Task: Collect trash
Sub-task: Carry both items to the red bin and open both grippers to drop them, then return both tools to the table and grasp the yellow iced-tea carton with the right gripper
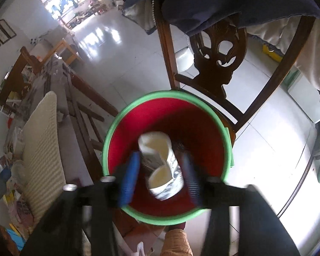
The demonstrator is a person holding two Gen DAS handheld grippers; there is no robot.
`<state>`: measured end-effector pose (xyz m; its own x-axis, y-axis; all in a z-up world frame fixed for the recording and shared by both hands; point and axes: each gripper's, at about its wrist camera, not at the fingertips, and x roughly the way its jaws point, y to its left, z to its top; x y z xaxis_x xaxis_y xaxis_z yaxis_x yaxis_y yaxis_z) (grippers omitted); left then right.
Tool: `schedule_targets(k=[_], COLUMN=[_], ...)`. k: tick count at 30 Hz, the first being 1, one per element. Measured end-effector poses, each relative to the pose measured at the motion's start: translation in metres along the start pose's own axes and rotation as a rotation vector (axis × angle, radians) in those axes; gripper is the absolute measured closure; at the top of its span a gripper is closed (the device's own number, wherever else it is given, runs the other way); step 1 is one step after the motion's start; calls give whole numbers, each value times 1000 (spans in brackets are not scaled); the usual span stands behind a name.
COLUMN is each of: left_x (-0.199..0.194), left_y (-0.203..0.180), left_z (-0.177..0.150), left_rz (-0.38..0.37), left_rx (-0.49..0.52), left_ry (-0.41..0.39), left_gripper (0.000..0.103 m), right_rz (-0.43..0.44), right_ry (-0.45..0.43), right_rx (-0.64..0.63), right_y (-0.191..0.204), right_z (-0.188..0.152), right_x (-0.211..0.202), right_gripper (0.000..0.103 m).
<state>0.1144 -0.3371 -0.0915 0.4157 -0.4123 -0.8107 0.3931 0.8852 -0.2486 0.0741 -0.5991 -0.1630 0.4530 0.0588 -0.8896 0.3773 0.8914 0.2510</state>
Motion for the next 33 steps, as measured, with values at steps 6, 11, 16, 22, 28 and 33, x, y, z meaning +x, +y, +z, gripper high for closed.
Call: schedule_targets(k=[6, 11, 16, 22, 28, 33], left_x=[-15, -35, -62, -109, -152, -187], left_y=[13, 29, 60, 111, 183, 246], left_z=[-8, -18, -34, -55, -92, -130], left_rz=[12, 12, 24, 47, 113, 211], left_rx=[-16, -24, -60, -127, -226, -357], left_ry=[-22, -47, -78, -139, -141, -125], left_gripper=[19, 19, 19, 19, 16, 16], right_rz=[0, 24, 52, 107, 152, 217], right_ry=[-54, -138, -203, -228, -190, -115], right_rx=[-26, -61, -134, -238, -355, -435], right_y=[22, 58, 113, 189, 270, 334], right_z=[3, 0, -8, -31, -77, -118], right_x=[-19, -47, -71, -85, -83, -70], right_gripper=[47, 42, 36, 30, 26, 26])
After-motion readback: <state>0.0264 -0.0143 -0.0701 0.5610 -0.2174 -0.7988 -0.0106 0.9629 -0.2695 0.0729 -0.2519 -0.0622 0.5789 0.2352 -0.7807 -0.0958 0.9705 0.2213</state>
